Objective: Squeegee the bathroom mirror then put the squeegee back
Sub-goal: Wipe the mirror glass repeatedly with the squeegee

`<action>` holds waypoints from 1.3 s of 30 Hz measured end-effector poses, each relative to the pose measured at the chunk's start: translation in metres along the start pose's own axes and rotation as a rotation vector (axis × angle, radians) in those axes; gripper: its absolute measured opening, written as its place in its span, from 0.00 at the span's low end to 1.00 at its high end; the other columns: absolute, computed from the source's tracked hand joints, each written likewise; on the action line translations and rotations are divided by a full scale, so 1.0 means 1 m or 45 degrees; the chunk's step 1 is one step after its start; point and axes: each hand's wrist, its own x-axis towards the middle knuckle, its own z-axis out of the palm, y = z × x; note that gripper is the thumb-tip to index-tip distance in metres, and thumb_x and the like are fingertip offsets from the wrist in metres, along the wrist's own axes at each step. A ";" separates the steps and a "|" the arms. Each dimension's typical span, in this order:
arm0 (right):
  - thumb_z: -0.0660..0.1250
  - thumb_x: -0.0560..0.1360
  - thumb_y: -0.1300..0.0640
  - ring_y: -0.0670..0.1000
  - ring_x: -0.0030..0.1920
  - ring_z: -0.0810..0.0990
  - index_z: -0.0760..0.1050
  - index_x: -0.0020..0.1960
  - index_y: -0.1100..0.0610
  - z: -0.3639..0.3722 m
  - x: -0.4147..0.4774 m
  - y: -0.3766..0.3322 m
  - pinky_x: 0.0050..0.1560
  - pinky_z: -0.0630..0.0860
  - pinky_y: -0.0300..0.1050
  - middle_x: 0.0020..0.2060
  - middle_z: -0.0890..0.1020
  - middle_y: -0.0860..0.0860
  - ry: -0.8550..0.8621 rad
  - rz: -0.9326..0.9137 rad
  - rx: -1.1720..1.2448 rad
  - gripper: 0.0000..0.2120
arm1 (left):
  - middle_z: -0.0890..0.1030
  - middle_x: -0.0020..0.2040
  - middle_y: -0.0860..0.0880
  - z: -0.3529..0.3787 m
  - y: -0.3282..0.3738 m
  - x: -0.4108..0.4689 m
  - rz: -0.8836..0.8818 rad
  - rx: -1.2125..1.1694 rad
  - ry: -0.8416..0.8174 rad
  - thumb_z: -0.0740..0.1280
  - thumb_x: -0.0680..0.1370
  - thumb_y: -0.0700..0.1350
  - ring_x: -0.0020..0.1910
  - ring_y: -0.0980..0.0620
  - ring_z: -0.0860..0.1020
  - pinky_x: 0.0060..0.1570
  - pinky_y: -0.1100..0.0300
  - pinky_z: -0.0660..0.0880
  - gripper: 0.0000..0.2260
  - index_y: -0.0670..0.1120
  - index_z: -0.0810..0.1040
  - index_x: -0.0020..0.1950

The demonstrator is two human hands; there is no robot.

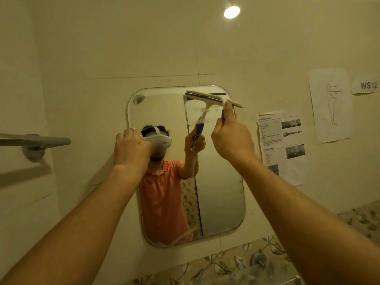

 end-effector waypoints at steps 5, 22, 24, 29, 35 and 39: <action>0.50 0.86 0.49 0.49 0.30 0.74 0.42 0.81 0.42 0.006 -0.038 0.008 0.28 0.70 0.45 0.33 0.75 0.52 -0.079 0.069 0.016 0.28 | 0.75 0.62 0.44 -0.001 0.000 -0.001 -0.006 -0.001 0.014 0.70 0.76 0.52 0.60 0.46 0.72 0.58 0.53 0.71 0.18 0.50 0.79 0.64; 0.50 0.86 0.49 0.49 0.35 0.76 0.44 0.82 0.44 -0.003 0.002 -0.012 0.31 0.74 0.46 0.37 0.76 0.52 -0.014 0.055 0.018 0.27 | 0.74 0.63 0.43 0.009 -0.001 0.001 -0.029 -0.030 0.041 0.70 0.76 0.54 0.60 0.46 0.72 0.58 0.53 0.71 0.24 0.44 0.75 0.69; 0.50 0.86 0.49 0.49 0.33 0.75 0.42 0.82 0.43 0.003 -0.011 -0.007 0.29 0.69 0.44 0.35 0.75 0.51 -0.021 0.076 0.016 0.28 | 0.75 0.62 0.44 0.008 -0.002 0.001 -0.024 -0.024 0.043 0.69 0.76 0.54 0.59 0.46 0.72 0.57 0.53 0.71 0.23 0.45 0.75 0.68; 0.50 0.86 0.49 0.47 0.29 0.73 0.41 0.82 0.43 0.014 -0.057 0.000 0.26 0.66 0.42 0.32 0.75 0.51 -0.101 0.098 0.052 0.28 | 0.75 0.61 0.44 0.001 0.000 -0.002 -0.024 -0.032 0.033 0.70 0.77 0.53 0.59 0.46 0.72 0.57 0.54 0.71 0.21 0.46 0.76 0.67; 0.49 0.86 0.47 0.46 0.29 0.71 0.41 0.82 0.43 0.013 -0.074 0.008 0.26 0.65 0.40 0.31 0.73 0.49 -0.164 0.073 0.060 0.28 | 0.74 0.62 0.44 -0.007 -0.001 -0.002 -0.026 -0.033 -0.008 0.68 0.77 0.51 0.60 0.46 0.72 0.58 0.53 0.71 0.16 0.48 0.78 0.64; 0.50 0.86 0.47 0.47 0.28 0.72 0.43 0.82 0.40 0.000 -0.035 0.000 0.28 0.73 0.44 0.31 0.74 0.51 -0.029 0.062 0.230 0.27 | 0.75 0.62 0.45 -0.007 -0.001 -0.001 -0.011 -0.023 -0.004 0.69 0.77 0.52 0.60 0.46 0.72 0.58 0.54 0.71 0.17 0.48 0.78 0.64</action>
